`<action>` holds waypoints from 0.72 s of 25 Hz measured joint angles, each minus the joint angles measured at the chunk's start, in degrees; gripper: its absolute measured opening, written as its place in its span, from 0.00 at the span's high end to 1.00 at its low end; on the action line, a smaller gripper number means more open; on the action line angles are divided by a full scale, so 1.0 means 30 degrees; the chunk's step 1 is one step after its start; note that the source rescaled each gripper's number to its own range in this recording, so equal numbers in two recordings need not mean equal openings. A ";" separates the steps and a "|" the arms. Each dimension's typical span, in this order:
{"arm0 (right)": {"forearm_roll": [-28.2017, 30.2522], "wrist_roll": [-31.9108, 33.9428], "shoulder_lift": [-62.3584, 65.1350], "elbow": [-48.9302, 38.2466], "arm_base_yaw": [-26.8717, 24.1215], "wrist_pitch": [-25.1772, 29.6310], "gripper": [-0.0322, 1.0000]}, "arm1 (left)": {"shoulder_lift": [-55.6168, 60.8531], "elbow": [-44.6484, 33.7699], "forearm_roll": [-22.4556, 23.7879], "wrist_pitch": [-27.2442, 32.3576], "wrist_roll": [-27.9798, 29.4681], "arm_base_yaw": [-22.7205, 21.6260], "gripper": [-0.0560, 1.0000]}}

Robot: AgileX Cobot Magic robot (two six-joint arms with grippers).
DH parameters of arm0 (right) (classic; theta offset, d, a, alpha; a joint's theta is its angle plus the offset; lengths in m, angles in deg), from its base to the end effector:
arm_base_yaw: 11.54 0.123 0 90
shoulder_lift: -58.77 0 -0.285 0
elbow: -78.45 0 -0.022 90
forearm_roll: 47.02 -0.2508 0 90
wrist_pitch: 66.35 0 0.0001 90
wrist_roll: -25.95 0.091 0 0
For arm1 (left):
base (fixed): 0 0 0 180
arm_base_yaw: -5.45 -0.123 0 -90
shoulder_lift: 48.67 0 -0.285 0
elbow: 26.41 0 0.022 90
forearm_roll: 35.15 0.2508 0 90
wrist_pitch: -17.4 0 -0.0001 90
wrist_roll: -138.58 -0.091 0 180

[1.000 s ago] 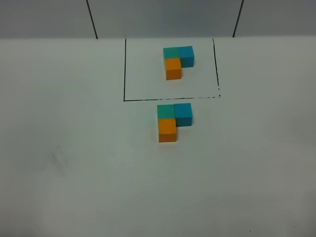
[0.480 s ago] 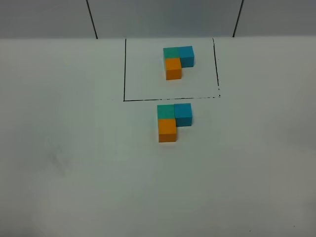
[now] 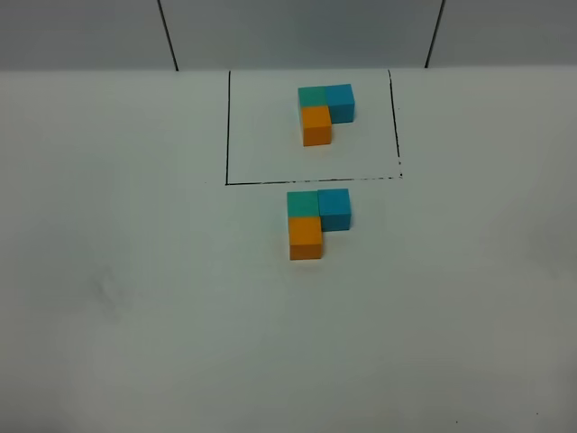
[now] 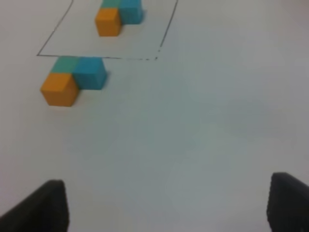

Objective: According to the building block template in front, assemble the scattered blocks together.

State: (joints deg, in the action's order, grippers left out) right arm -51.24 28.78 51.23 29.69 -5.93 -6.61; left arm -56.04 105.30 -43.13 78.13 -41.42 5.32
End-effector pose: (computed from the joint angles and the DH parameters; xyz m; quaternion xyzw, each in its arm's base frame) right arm -0.0050 0.0053 0.2780 -0.0217 0.8474 0.0756 0.5251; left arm -0.0069 -0.0110 0.2793 0.0021 0.8478 -0.0689 0.5258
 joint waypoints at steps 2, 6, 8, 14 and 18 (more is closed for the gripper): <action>0.0022 0.0024 0.0000 0.0000 -0.0295 0.0000 0.31 | 0.0000 0.0000 0.0000 0.0000 0.0000 0.0000 0.44; 0.0022 0.0024 0.0000 0.0000 -0.0402 0.0000 0.31 | 0.0000 0.0000 0.0000 0.0000 0.0000 0.0000 0.44; 0.0022 0.0024 0.0000 0.0000 -0.0449 0.0000 0.31 | 0.0000 0.0000 0.0000 0.0000 0.0000 0.0000 0.44; 0.0022 0.0024 0.0000 0.0000 -0.1267 0.0018 0.32 | 0.0000 0.0000 0.0000 0.0000 0.0000 0.0000 0.44; 0.0022 0.0024 0.0000 0.0000 -0.1311 0.0018 0.33 | 0.0000 0.0000 0.0000 0.0000 0.0000 0.0000 0.44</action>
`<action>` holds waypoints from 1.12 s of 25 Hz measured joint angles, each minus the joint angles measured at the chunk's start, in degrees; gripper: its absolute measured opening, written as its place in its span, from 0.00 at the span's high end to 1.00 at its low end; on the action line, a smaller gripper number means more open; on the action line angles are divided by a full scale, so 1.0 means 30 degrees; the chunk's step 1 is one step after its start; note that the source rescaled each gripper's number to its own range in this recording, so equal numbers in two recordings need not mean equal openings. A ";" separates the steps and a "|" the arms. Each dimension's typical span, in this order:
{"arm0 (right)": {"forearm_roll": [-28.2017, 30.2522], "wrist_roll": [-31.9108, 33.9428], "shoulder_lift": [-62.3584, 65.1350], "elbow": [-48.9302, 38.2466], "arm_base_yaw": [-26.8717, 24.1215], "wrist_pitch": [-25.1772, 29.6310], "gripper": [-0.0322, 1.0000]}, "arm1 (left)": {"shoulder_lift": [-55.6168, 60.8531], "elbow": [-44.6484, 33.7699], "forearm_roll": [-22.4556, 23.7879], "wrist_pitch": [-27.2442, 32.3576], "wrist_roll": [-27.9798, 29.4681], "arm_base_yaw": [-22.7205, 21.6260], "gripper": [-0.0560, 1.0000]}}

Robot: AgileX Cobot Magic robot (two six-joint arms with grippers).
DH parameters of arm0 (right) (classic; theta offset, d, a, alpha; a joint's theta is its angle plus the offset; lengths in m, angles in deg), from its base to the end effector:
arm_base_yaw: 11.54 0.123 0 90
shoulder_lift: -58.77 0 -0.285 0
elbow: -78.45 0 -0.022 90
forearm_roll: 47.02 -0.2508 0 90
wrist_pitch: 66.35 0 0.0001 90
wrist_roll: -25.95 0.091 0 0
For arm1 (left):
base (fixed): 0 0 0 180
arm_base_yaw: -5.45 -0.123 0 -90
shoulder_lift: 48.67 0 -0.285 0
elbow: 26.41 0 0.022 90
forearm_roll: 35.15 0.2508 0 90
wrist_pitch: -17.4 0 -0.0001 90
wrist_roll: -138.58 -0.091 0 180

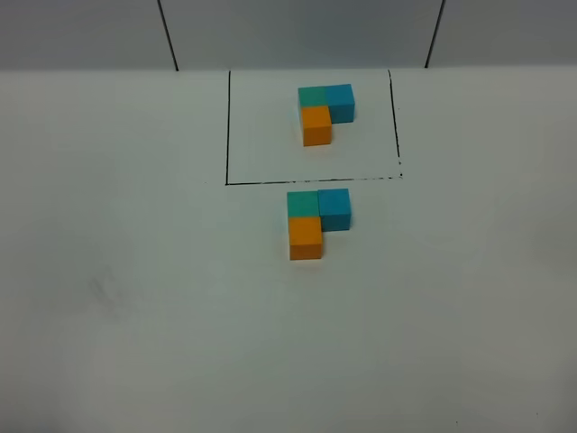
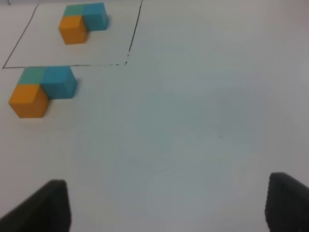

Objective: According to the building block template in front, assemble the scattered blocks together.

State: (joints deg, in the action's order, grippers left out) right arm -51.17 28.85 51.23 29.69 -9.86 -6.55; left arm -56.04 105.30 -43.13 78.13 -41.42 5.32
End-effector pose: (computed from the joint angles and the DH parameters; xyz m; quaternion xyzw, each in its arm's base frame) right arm -0.0047 0.0056 0.2779 0.0079 0.8479 0.0573 0.5270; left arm -0.0069 -0.0110 0.2793 0.0021 0.8478 -0.0689 0.5258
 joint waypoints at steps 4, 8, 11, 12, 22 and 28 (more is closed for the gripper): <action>0.0000 0.0000 0.0000 0.0000 0.0000 0.0000 0.33 | 0.0000 0.0000 0.0000 0.0000 0.0000 0.0000 0.44; 0.0000 0.0000 0.0000 0.0000 0.0000 0.0000 0.33 | 0.0000 0.0000 0.0000 0.0000 0.0000 0.0000 0.44; 0.0000 0.0000 0.0000 0.0000 0.0000 0.0000 0.33 | 0.0000 0.0000 0.0000 0.0000 0.0000 0.0000 0.44; 0.0000 0.0000 0.0000 0.0000 0.0000 0.0000 0.33 | 0.0000 0.0000 0.0000 0.0000 0.0000 0.0000 0.44; -0.0501 -0.0713 0.0000 0.0000 0.0000 0.0015 0.34 | 0.0000 0.0000 0.0000 0.0000 0.0000 0.0000 0.44; -0.0506 -0.0795 0.0000 0.0000 0.0000 0.0015 0.34 | 0.0000 0.0000 0.0000 0.0000 0.0000 0.0000 0.44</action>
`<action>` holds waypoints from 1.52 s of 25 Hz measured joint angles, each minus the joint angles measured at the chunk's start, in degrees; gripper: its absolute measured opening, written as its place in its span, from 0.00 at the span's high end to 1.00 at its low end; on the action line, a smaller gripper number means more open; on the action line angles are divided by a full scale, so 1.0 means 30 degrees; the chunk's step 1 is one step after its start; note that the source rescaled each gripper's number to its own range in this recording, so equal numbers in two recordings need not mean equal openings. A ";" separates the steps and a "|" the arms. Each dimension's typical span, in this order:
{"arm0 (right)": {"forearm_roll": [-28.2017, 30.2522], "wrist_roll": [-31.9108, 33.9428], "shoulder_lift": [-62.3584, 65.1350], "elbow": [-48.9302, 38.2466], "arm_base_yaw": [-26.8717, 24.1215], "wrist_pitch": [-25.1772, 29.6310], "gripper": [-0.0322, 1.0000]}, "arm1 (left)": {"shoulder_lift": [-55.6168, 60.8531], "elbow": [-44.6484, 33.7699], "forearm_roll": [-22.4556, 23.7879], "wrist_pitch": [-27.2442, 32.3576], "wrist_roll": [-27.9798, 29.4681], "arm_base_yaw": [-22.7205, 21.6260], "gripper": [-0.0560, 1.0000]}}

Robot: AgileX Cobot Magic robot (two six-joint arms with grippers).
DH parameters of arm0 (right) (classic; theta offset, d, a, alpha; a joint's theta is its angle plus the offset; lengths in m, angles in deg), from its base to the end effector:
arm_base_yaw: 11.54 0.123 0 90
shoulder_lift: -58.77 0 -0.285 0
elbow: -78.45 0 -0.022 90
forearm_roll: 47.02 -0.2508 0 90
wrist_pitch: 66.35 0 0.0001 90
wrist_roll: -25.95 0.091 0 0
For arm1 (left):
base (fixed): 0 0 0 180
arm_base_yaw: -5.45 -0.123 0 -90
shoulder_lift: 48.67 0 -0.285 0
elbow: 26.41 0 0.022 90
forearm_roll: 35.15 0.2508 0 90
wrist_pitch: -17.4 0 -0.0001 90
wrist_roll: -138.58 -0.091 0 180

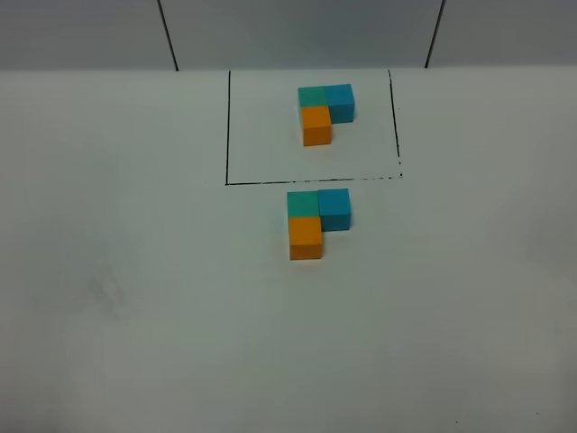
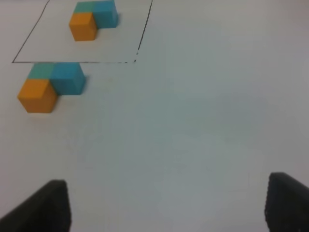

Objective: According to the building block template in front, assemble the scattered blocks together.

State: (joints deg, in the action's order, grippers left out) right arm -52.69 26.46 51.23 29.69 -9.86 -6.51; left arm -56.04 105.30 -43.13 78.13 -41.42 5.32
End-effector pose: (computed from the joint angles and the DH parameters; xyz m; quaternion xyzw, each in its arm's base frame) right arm -0.0049 0.0076 0.2780 -0.0102 0.8476 0.0595 0.5272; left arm -0.0069 -0.0110 0.2793 0.0021 0.8478 -0.0689 0.5258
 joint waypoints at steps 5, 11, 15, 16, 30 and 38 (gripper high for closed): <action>0.0000 -0.0171 0.0000 0.0000 0.0000 0.0000 0.34 | 0.0000 0.0000 0.0000 0.0000 0.0000 0.0000 0.44; -0.0018 -0.0359 0.0000 0.0000 -0.0009 0.0000 0.34 | 0.0000 0.0000 0.0000 0.0000 0.0000 0.0000 0.44; -0.0041 0.0007 0.0000 0.0000 -0.0825 0.0003 0.34 | 0.0000 0.0000 0.0000 0.0000 0.0000 0.0000 0.44; -0.0041 0.0157 0.0000 0.0000 -0.1139 0.0003 0.34 | 0.0000 0.0000 0.0000 0.0000 0.0000 0.0000 0.44; -0.0063 0.0668 0.0000 0.0000 -0.1935 0.0022 0.34 | 0.0000 0.0000 0.0000 0.0000 0.0000 0.0000 0.44; -0.0063 0.0667 0.0000 0.0000 -0.1935 0.0022 0.34 | 0.0000 0.0000 0.0000 0.0000 0.0000 0.0000 0.44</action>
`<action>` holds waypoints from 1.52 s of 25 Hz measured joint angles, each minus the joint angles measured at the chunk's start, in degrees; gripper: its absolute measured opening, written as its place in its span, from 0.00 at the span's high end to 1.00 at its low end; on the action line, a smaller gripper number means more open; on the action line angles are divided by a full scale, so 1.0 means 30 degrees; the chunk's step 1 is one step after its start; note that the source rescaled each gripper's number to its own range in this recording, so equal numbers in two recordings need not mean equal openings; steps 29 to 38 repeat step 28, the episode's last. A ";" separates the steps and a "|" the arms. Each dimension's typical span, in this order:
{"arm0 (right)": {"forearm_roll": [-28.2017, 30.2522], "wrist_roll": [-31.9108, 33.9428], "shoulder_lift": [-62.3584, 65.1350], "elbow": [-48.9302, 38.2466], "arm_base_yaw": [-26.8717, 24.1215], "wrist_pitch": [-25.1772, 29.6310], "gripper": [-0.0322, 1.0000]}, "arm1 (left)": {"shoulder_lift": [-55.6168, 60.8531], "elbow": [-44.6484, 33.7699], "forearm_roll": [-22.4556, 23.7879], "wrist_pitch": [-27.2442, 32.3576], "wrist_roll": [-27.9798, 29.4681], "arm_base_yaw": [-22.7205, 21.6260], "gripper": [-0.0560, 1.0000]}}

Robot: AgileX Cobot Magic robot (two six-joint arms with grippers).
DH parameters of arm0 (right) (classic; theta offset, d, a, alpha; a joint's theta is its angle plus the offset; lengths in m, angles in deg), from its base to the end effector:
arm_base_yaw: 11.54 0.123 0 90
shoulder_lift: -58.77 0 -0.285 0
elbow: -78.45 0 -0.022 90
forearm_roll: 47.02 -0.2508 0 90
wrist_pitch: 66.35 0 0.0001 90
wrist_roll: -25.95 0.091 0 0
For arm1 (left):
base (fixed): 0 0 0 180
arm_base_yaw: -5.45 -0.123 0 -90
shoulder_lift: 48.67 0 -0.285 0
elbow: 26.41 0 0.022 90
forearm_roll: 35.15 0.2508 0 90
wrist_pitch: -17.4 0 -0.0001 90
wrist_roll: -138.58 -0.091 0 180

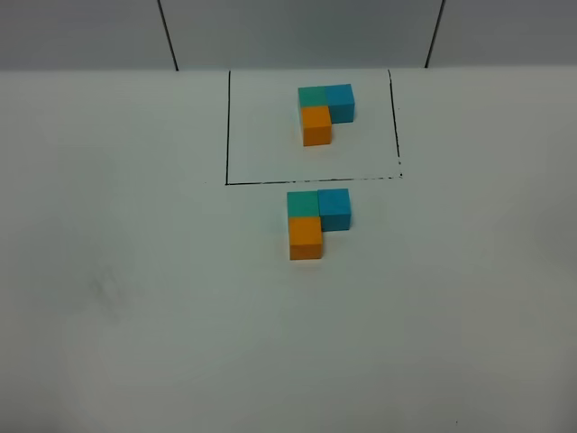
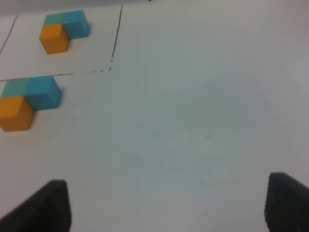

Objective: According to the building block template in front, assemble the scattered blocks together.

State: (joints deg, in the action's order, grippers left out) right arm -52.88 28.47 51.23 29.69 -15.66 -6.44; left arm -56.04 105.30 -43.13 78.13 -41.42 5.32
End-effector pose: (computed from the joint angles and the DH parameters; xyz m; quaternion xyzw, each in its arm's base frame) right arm -0.0041 0.0084 0.2779 0.0475 0.8466 0.0437 0.5283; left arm -0.0069 -0.0110 0.2793 0.0021 0.8478 -0.0689 0.5258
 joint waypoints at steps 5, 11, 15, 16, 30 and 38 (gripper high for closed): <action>-0.0018 0.0000 0.0000 0.0000 0.0000 0.0000 0.34 | 0.0000 0.0000 0.0000 0.0000 0.0000 0.0000 0.44; -0.0018 -0.0019 0.0000 0.0000 0.0415 0.0000 0.34 | 0.0000 0.0000 0.0000 0.0000 0.0000 0.0000 0.44; -0.0018 -0.0019 0.0000 0.0000 0.0792 0.0000 0.34 | 0.0000 0.0000 0.0000 0.0000 0.0000 0.0000 0.44; -0.0018 -0.0019 0.0000 0.0000 0.0792 0.0000 0.34 | 0.0000 0.0000 0.0000 0.0000 0.0000 0.0000 0.44; -0.0018 -0.0019 0.0000 0.0000 0.0810 0.0000 0.34 | 0.0000 0.0000 0.0000 0.0000 0.0000 0.0000 0.44; -0.0018 -0.0019 0.0000 0.0000 0.0810 0.0000 0.34 | 0.0000 0.0000 0.0000 0.0000 0.0000 0.0000 0.44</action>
